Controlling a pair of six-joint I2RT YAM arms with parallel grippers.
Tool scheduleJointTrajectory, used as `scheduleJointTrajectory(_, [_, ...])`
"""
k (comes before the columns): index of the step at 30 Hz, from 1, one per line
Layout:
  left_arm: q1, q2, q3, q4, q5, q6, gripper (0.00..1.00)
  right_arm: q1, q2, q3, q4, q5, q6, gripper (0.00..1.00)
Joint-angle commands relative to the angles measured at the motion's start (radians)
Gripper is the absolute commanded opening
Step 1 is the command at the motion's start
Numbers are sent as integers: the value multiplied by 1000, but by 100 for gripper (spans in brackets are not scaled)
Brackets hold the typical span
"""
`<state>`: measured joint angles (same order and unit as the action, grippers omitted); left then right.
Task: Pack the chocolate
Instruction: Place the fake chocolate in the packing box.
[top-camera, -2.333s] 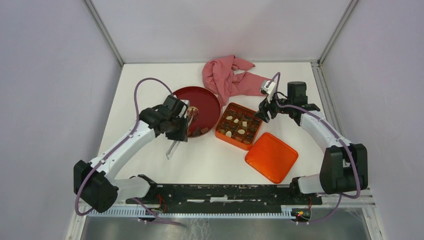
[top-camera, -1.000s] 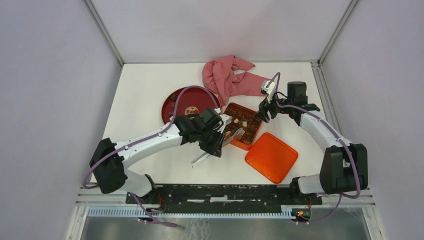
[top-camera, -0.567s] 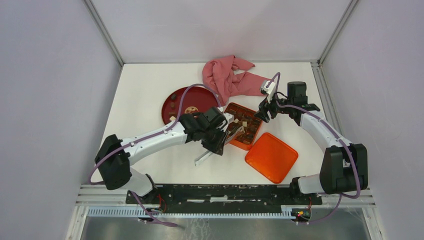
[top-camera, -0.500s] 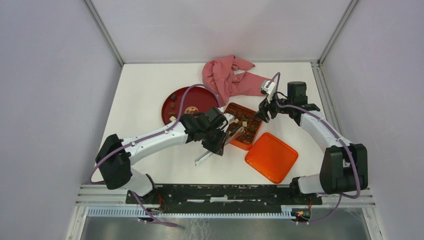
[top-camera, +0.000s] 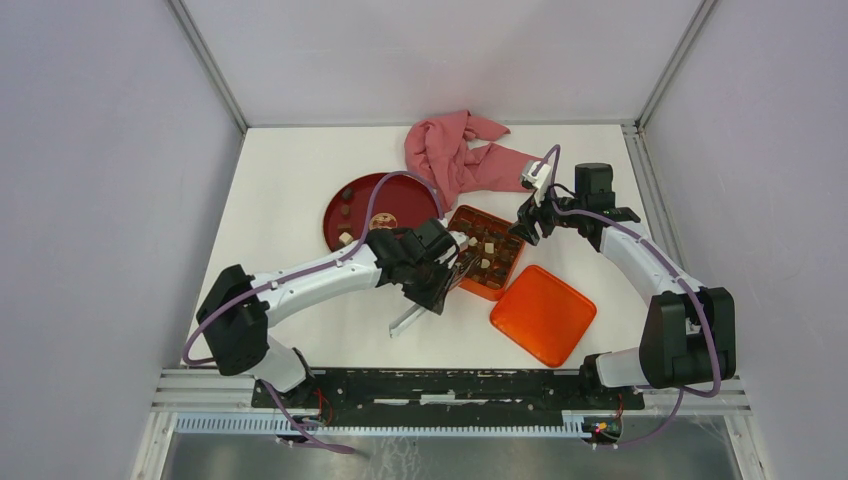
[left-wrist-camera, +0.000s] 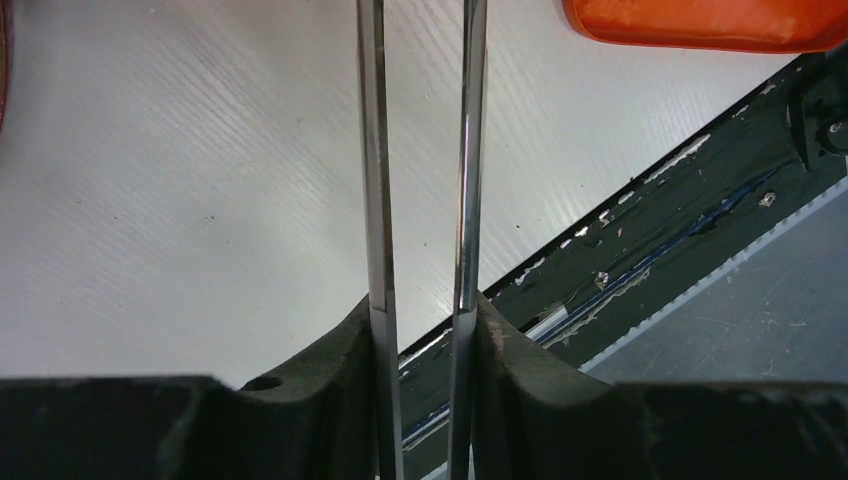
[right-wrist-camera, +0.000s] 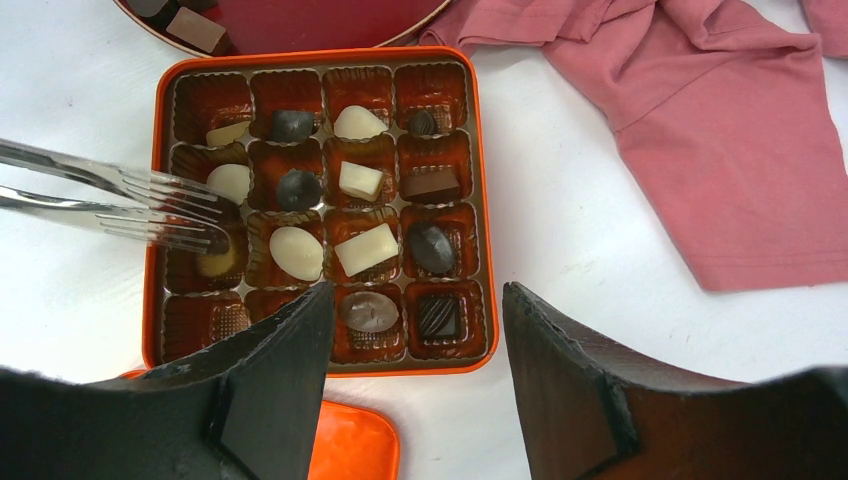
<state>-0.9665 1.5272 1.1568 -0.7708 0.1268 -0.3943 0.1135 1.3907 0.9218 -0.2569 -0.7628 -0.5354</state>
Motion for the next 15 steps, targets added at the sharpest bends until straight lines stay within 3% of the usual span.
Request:
scheduleJointTrajectory(1, [-8,-5,46,6,-28,-8,39,3,4,38,7,-17,-14,69])
scheduleJointTrajectory(15, [-9,-19,47,2,-37,-12,40,2,6,38,6,-17,-14,68])
